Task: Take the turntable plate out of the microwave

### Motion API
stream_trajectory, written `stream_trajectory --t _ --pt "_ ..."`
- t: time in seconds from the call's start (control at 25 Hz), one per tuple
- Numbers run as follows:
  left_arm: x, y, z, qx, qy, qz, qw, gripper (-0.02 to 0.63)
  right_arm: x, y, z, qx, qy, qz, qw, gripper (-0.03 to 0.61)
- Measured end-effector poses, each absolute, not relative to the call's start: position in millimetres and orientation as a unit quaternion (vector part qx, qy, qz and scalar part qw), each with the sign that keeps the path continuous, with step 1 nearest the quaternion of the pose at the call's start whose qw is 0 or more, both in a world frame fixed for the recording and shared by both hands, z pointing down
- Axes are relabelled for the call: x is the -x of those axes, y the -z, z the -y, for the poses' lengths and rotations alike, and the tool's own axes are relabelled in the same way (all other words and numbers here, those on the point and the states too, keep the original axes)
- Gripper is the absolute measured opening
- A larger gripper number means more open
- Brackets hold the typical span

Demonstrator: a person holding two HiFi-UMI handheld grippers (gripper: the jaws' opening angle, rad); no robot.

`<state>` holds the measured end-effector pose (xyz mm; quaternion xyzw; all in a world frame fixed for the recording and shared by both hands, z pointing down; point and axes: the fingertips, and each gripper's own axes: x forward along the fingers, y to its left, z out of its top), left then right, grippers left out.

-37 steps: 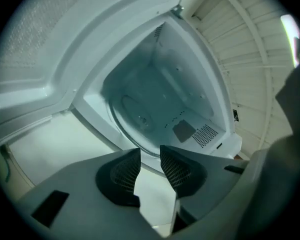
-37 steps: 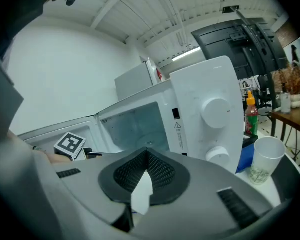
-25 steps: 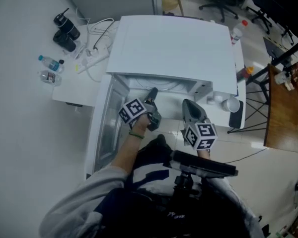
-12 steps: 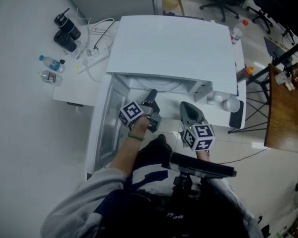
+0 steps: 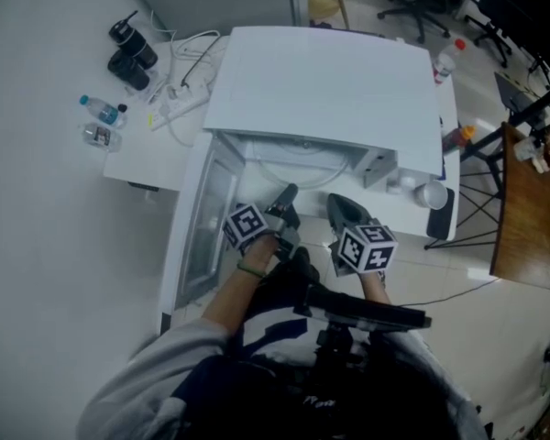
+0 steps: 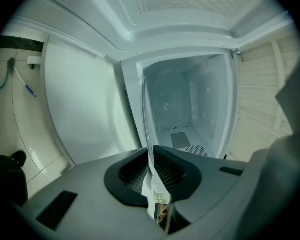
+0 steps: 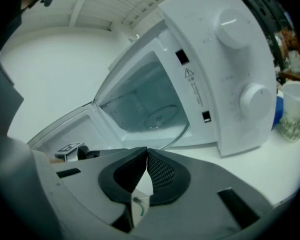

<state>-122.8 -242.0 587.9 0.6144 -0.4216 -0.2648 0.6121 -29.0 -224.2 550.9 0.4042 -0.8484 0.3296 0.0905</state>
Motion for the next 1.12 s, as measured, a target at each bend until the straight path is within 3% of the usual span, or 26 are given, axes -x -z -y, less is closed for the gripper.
stream_trajectory --t 0.08,0.2,0.28,0.56,0.64,0.88,1.12 --pt "120 -587 237 -0.612 0.266 0.418 0.617 0.028 34 -564 223 -0.385 -0.379 0.837 0.086 0.011" --pt "125 -594 233 -0.615 0.266 0.423 0.61 0.028 37 -583 224 -0.379 -0.41 0.823 0.103 0.108" --pt "129 -597 232 -0.628 0.26 0.426 0.597 0.028 39 -590 226 -0.374 -0.425 0.817 0.107 0.129" --pt "129 -593 221 -0.63 0.266 0.415 0.6 0.028 47 -592 246 -0.359 -0.517 0.777 0.017 0.132" --pt "127 -593 219 -0.63 0.266 0.41 0.603 0.028 49 -592 250 -0.357 -0.532 0.768 -0.007 0.106" --pt "124 -595 220 -0.661 0.24 0.41 0.581 0.039 44 -592 254 -0.361 -0.545 0.756 -0.029 0.093" --pt "143 -596 241 -0.631 0.293 0.428 0.577 0.141 39 -590 246 -0.362 -0.541 0.758 -0.025 0.092"
